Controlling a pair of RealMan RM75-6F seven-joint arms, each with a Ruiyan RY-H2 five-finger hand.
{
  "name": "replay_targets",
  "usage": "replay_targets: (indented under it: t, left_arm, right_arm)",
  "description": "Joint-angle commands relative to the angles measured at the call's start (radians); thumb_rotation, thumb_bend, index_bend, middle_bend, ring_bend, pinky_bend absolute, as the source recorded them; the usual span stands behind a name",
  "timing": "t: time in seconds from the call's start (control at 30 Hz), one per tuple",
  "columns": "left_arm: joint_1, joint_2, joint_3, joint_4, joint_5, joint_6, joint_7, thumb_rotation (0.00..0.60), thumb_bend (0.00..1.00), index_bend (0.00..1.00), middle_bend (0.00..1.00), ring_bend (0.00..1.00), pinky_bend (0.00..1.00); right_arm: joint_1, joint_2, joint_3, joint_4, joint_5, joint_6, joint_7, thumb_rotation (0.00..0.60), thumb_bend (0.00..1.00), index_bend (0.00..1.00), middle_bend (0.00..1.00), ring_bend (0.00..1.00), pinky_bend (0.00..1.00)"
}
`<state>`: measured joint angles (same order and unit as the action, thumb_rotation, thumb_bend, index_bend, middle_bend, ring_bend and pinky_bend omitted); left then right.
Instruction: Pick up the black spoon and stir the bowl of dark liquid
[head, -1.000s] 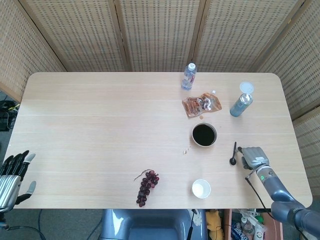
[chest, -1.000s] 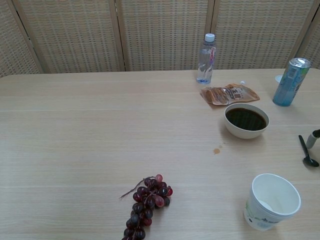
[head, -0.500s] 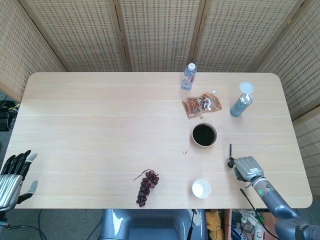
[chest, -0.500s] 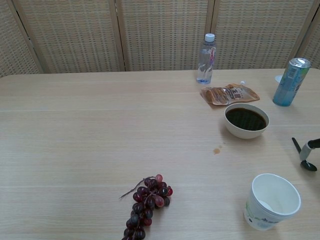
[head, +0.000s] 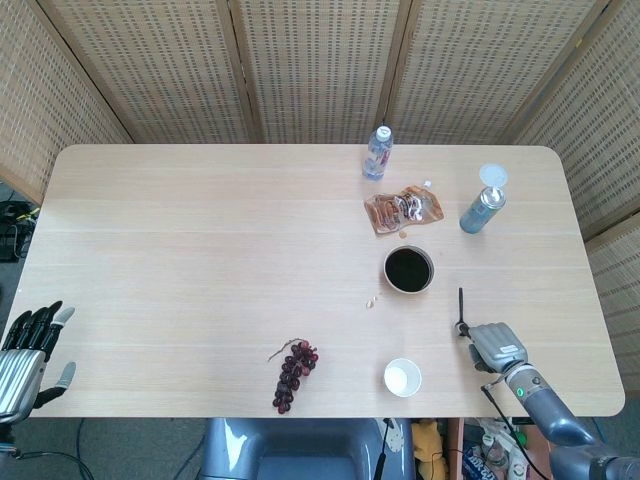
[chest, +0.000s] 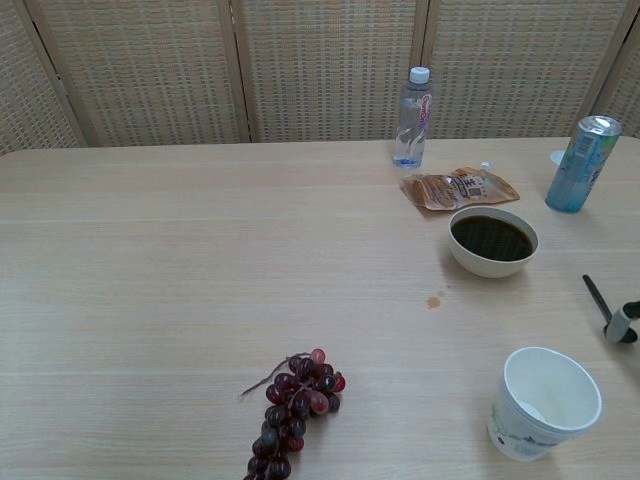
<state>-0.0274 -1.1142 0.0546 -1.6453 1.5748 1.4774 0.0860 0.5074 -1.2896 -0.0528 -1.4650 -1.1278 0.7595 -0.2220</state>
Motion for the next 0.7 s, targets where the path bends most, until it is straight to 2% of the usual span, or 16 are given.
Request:
replay_targets:
  t: [0.03, 0.4, 0.7]
  left_arm:
    - [0.0, 0.0, 0.0, 0.0, 0.0, 0.0, 0.0, 0.6, 0.44, 0.0, 0.0, 0.0, 0.0]
    - [-0.002, -0.002, -0.001, -0.002, 0.0, -0.002, 0.006, 0.6, 0.44, 0.0, 0.0, 0.0, 0.0]
    - [-0.004, -0.004, -0.001, -0.003, 0.003, -0.004, 0.007, 0.6, 0.44, 0.0, 0.0, 0.0, 0.0]
  right_arm:
    - [-0.002, -0.006, 0.0, 0.011, 0.001, -0.003, 0.006, 0.6, 0.92, 0.28, 0.97, 1.0, 1.0]
    - [-0.016, -0.008, -0.002, 0.057, 0.01, -0.009, 0.034, 0.6, 0.92, 0.28, 0.97, 1.0, 1.0]
    - [-0.026, 0.026, -0.001, 0.011, -0.01, 0.024, 0.029, 0.6, 0.92, 0.28, 0.97, 1.0, 1.0]
